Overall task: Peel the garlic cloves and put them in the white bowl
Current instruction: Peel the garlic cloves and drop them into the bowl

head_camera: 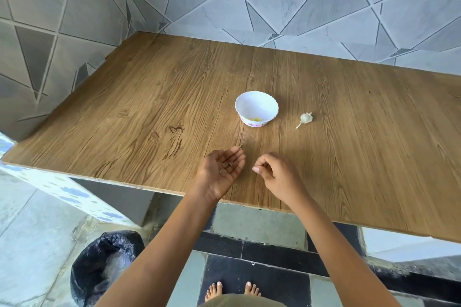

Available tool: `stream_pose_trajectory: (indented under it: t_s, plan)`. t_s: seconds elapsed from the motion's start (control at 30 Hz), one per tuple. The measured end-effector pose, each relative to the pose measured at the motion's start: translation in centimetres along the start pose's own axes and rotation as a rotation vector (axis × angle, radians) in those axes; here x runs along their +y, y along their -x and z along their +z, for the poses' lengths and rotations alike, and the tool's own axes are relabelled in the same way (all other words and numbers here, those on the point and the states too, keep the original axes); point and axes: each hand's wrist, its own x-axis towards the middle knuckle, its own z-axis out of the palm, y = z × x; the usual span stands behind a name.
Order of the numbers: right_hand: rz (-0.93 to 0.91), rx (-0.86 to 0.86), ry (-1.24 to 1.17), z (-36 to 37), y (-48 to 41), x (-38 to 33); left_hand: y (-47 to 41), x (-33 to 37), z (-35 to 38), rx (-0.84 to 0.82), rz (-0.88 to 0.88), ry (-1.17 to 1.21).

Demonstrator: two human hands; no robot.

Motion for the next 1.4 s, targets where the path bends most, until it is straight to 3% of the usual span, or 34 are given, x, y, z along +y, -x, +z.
stream_pose_trajectory:
  t_s: [0.1, 0.2, 0.53, 0.73, 1.1, 1.4]
  plan:
    - [-0.12, 0.105, -0.113, -0.1, -0.6, -1.7, 0.2, -0.6, 0.8, 0.001, 0.006, -0.038]
    - [-0.218, 0.118, -0.066, 0.2, -0.8, -2.5, 0.1, -0.9, 1.5, 0.026, 0.018, -0.061]
    - [-0.265, 0.24, 0.033, 0.3, -0.8, -3.2, -0.3, -1.3, 1.7, 0.017, 0.013, -0.066]
    - [-0.33, 0.156, -0.042, 0.3, -0.6, -2.9, -0.4, -1.4, 1.5, 0.024, 0.032, -0.015]
    - [-0.15, 0.307, -0.206, -0.7, -0.2, -1.4, 0.1, -1.6, 2.0, -0.017, -0.021, -0.007]
    - [-0.005, 0.339, 0.081, -1.0, 2.5, 1.9, -0.7, -1.2, 1.5, -0.019, -0.035, -0.014]
